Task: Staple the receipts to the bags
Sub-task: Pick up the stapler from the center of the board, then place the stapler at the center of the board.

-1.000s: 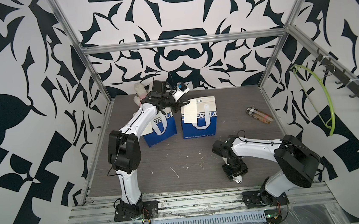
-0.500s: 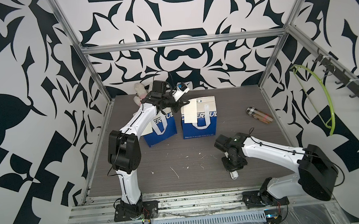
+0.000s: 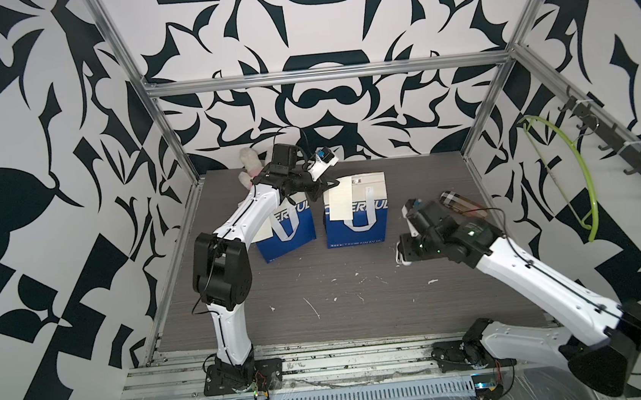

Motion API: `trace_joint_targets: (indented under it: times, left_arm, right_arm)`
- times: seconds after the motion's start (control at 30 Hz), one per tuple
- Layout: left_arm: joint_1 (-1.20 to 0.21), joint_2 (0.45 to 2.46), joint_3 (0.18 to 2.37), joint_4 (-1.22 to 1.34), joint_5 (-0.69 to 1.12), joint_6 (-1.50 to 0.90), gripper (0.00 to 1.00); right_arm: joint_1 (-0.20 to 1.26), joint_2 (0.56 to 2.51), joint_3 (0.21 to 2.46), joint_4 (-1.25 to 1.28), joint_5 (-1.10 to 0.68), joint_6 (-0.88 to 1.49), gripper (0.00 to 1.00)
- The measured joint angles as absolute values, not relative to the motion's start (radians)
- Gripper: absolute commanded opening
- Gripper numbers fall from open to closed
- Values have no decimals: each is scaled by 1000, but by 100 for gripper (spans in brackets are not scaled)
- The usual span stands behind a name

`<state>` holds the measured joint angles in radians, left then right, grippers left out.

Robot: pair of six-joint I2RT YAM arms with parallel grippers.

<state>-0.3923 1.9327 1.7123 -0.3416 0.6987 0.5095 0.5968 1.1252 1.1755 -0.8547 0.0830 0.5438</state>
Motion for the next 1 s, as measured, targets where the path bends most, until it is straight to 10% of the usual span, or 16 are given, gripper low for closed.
trace_joint_targets:
  times: [0.6, 1.0]
  left_arm:
    - [-427, 1884, 1656, -335, 732, 544, 0]
    - [-439, 1878, 1651, -334, 701, 580, 0]
  right_arm:
    - [485, 1660, 1780, -598, -86, 453, 0]
    - [465, 1631, 1795, -653, -107, 414, 0]
